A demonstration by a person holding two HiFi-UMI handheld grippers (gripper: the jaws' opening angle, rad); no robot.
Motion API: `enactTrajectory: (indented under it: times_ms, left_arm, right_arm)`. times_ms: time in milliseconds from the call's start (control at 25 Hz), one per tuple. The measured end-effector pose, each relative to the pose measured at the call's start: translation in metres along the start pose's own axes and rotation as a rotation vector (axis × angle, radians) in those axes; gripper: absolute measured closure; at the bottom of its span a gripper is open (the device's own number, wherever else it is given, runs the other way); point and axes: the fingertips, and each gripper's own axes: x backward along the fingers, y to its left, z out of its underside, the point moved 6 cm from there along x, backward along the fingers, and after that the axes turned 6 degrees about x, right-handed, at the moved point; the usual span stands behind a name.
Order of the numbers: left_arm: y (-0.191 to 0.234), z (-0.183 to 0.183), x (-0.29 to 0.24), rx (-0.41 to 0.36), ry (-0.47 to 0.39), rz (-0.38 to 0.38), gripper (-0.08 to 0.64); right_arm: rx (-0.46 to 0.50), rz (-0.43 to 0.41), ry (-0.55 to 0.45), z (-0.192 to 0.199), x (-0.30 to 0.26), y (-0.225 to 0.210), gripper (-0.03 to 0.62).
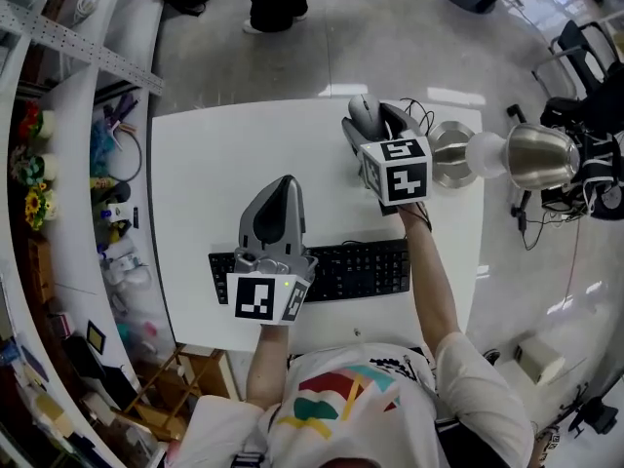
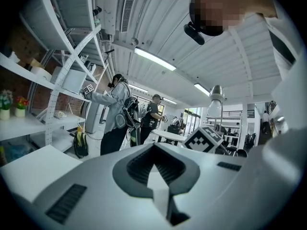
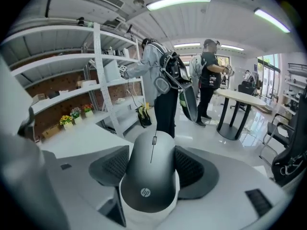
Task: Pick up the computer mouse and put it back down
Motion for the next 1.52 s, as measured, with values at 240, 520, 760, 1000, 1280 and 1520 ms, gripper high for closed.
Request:
enactTrajectory:
  times_ms: [240, 520, 760, 1000, 1280, 1520]
  left_arm:
    - [-0.03, -0.031, 0.04, -0.037, -0.069, -0.003, 0.514]
    - [-0.059, -0.062, 0.095, -0.086, -0.142, -0.009, 0.514]
    - [-0.074, -0.068, 0.124, -0.087, -0.166, 0.007, 0.514]
    - [-0.088, -0.078, 0.133, -0.093, -0.198, 0.048, 0.514]
    - [-0.101, -0.076, 0.139, -0.113, -0.193, 0.062, 0.514]
    - [-0.103, -0.082, 0.147, -0.073, -0.243, 0.072, 0.514]
  right_arm:
    - [0.031, -0.077, -0.2, -0.038, 0.097, 0.047, 0.281]
    - [0.105, -0.091, -0.352, -0.052, 0.213, 0.095, 0.281]
    - [0.105, -0.107, -0.405, -0.038, 0.277, 0.117, 0.281]
    - [0.119, -0.099, -0.392, -0.021, 0.299, 0.122, 0.281]
    - [0.11, -0.112, -0.397, -0.018, 0.313, 0.124, 0.281]
    - [0.113, -0.122, -0.413, -0.02, 0.317, 0.125, 0.281]
